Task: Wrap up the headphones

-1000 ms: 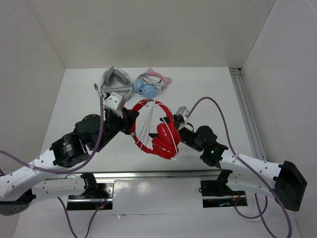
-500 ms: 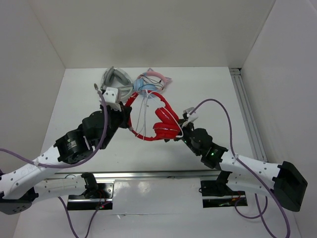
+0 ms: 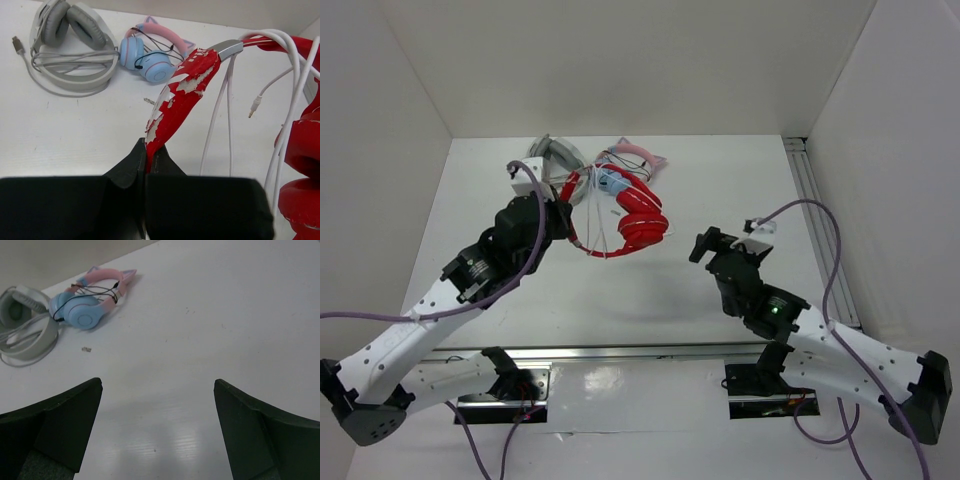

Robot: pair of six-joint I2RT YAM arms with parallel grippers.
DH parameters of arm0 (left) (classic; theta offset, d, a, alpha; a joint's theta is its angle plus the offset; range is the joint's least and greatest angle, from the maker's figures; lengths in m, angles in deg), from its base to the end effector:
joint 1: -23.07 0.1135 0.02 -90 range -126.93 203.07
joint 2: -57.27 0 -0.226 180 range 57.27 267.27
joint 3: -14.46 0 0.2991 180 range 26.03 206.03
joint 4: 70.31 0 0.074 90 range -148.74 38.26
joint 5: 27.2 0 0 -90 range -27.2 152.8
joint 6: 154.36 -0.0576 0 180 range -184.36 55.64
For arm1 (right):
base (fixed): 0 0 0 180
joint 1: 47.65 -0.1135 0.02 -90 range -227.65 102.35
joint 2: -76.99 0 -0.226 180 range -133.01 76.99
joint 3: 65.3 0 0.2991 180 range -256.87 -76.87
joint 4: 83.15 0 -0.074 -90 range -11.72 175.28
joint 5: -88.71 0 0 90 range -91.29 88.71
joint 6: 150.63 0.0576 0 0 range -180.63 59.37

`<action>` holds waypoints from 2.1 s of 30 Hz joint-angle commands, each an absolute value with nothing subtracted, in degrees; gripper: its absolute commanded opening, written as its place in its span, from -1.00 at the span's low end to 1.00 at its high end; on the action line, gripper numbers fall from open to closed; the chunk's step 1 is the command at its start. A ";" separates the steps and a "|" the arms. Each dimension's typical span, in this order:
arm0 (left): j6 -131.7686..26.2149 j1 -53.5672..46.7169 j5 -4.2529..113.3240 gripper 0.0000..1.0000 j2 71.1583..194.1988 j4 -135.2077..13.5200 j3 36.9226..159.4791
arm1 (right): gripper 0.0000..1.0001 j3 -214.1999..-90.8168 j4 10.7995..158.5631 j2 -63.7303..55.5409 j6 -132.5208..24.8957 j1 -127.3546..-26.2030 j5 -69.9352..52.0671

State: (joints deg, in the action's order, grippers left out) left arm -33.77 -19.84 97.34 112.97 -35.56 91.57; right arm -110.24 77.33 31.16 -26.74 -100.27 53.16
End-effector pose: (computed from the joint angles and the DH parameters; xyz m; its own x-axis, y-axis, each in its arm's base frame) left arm 0.2341 -0.1730 0.3814 -0.2253 -0.3629 -0.9042 0.0490 0.9226 -0.3825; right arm 0.1965 0.1800 0.2335 -0.1752 0.3046 -0.9362 0.1188 0.9505 0.2871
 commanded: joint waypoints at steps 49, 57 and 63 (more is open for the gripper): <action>-23.76 -12.08 74.40 -1.00 195.94 -49.52 146.69 | 1.00 -126.62 48.89 54.57 -26.00 -100.03 41.96; -20.94 -11.03 71.59 -1.00 203.43 -47.23 157.96 | 1.00 -126.09 49.41 53.43 -26.00 -100.03 40.19; -19.71 -9.97 70.27 -0.62 205.27 -49.68 157.96 | 1.00 -125.57 49.42 53.43 -26.00 -100.03 39.14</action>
